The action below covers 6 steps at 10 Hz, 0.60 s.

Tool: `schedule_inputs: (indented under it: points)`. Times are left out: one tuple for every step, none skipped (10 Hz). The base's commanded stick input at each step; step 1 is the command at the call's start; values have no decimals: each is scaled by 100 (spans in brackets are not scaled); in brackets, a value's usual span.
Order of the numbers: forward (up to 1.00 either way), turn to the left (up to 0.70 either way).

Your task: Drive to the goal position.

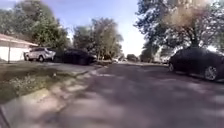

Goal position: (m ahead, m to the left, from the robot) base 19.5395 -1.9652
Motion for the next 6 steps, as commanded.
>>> schedule_inputs:
  points:
    - [100,0]
    - [100,0]
    - [100,0]
    - [100,0]
    - [100,0]
    - [100,0]
